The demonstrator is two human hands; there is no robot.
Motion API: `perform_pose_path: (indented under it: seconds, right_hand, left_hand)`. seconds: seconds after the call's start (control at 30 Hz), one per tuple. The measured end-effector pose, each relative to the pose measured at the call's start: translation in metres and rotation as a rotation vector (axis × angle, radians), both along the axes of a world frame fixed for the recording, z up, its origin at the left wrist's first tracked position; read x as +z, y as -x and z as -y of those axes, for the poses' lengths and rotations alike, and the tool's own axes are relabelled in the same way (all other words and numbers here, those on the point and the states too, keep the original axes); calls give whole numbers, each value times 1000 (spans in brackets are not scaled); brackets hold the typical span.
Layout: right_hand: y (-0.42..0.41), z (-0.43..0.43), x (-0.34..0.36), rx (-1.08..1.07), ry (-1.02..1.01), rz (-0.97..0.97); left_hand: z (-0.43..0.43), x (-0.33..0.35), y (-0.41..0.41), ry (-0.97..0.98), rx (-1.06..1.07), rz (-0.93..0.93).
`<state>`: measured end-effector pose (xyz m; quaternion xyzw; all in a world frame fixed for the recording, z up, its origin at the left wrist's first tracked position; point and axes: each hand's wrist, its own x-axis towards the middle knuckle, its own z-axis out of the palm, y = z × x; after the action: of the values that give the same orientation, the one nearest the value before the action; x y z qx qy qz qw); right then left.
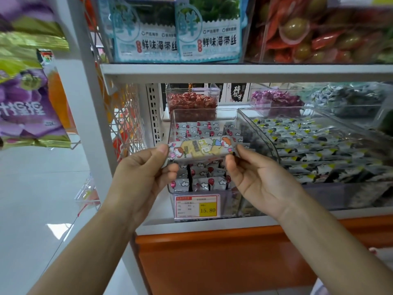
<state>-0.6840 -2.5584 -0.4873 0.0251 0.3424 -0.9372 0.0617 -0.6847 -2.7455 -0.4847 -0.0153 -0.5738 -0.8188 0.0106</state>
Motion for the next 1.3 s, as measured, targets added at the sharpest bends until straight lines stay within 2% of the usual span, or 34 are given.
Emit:
perform_pose_path:
  seconds: [0.07,0.13,0.3,0.37,0.43,0.5,0.67,0.93,1.13,1.3]
  right_hand:
    - [1,-2,-1,-35,-12,-5]
    - [2,-5,-2,-93,-111,-53]
    - [-2,-10,-3,-206,-551,-262]
    - [-4,-9,-5,-248,-736,-310]
    - [-5,-8,-6,-273,-826,-326]
    - [-4,-8,-6,-249,-851,-328]
    - [-3,-9,-8,-205,-905,-372]
    - [-4,-10,-5,-322,-1018,-398]
    - [-7,-5,-5,-382,-1181,-529]
    - [-7,-2,-7,-355,-1178,-562]
  left_hand:
    - [-1,1,0,-45,-47,-14]
    - [-1,1,1,-40,-94,-52]
    - [4,-4,3,306,-27,-252]
    - [5,-3,3,315,-44,-249]
    - [6,-2,3,291,-103,-224]
    - [6,-1,3,289,-146,-205]
    - [3,0,1,419,-78,-207]
    - [2,2,-2,633,-85,-262]
    - [-4,4,-3,589,-84,-224]
    - [-3,5,0,564,-26,-222]
